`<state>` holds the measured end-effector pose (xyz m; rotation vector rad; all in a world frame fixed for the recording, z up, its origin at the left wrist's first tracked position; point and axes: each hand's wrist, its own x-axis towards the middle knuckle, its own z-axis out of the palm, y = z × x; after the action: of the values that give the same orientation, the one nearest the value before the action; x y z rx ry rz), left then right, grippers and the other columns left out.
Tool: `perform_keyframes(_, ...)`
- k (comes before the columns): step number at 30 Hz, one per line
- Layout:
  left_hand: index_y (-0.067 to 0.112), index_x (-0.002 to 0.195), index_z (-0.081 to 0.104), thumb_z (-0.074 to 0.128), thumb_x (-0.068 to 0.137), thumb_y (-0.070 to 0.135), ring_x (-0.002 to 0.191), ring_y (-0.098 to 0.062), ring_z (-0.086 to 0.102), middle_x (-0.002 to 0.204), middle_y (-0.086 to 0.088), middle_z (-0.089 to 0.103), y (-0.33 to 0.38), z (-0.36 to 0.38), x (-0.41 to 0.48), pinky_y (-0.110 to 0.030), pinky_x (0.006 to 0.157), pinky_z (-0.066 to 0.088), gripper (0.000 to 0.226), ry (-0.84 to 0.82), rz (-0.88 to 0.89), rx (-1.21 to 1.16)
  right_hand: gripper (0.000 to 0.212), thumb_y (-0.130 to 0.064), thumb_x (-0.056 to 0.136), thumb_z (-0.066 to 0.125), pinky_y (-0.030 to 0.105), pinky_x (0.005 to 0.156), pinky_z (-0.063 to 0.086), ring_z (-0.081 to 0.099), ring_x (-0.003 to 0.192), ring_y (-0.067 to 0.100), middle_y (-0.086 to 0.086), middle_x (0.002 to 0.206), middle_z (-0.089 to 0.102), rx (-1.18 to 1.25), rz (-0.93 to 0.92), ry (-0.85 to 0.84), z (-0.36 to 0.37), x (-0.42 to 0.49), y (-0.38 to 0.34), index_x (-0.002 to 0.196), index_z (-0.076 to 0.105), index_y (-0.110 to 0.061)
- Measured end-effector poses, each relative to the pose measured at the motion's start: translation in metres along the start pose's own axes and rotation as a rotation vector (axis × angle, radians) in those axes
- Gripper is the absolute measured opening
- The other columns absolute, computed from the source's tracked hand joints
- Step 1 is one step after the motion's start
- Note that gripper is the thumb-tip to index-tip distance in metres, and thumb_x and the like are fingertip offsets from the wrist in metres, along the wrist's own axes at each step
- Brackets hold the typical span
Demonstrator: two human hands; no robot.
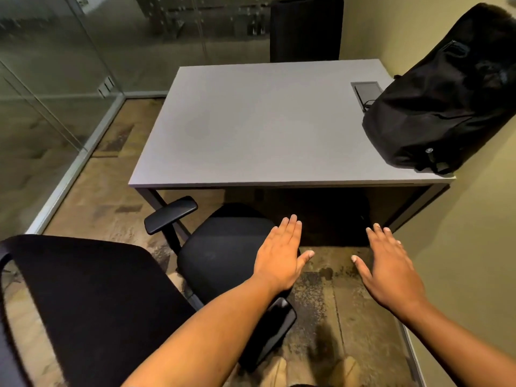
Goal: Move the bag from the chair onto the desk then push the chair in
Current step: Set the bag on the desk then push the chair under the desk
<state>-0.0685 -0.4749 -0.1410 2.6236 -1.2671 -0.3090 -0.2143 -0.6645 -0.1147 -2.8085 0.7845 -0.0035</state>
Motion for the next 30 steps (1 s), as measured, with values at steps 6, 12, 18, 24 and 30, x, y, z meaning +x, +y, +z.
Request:
perform_keyframes(6, 0.013, 0.152, 0.0, 0.018, 0.098, 0.058, 0.146, -0.015, -0.012, 0.161, -0.003, -0.007, -0.015, -0.001, -0.026, -0.034, 0.12, -0.002, 0.073, 0.031, -0.001, -0.024, 0.072, -0.051, 0.093, 0.044, 0.039, 0.123, 0.014, 0.012, 0.151, 0.02, 0.005, 0.162, 0.02, -0.029, -0.009, 0.014, 0.0, -0.023, -0.027, 0.152, 0.021, -0.017)
perform_keyframes(12, 0.014, 0.152, 0.0, 0.018, 0.098, 0.059, 0.146, -0.014, -0.011, 0.161, -0.003, -0.006, -0.016, 0.0, -0.051, -0.033, 0.119, -0.002, 0.073, 0.072, 0.008, -0.028, 0.073, -0.052, 0.094, 0.044, 0.038, 0.123, 0.014, 0.011, 0.151, 0.019, 0.004, 0.163, 0.018, -0.028, -0.007, 0.027, -0.004, -0.047, -0.04, 0.153, 0.02, -0.017)
perform_keyframes(18, 0.014, 0.152, 0.001, 0.018, 0.097, 0.06, 0.147, -0.015, -0.008, 0.162, -0.004, -0.004, -0.011, -0.006, -0.091, -0.034, 0.119, 0.0, 0.074, 0.095, 0.047, 0.064, 0.073, -0.052, 0.094, 0.044, 0.037, 0.123, 0.013, 0.01, 0.151, 0.019, 0.005, 0.163, 0.017, -0.017, -0.04, 0.03, -0.001, -0.089, -0.052, 0.153, 0.019, -0.017)
perform_keyframes(24, 0.013, 0.152, 0.002, 0.017, 0.097, 0.06, 0.147, -0.016, -0.007, 0.162, -0.005, -0.002, -0.003, -0.022, -0.148, -0.035, 0.12, 0.003, 0.074, 0.142, 0.088, 0.131, 0.073, -0.052, 0.093, 0.046, 0.035, 0.123, 0.012, 0.009, 0.151, 0.016, 0.002, 0.163, 0.017, 0.045, -0.105, 0.017, -0.001, -0.141, -0.072, 0.153, 0.02, -0.019)
perform_keyframes(30, 0.013, 0.152, 0.006, 0.016, 0.097, 0.061, 0.147, -0.016, -0.005, 0.162, -0.005, 0.002, -0.009, -0.042, -0.189, -0.034, 0.119, 0.003, 0.074, 0.224, 0.102, 0.127, 0.075, -0.056, 0.093, 0.044, 0.028, 0.119, 0.007, 0.003, 0.148, 0.007, -0.004, 0.163, 0.011, 0.083, -0.168, 0.007, 0.0, -0.187, -0.098, 0.154, 0.016, -0.023)
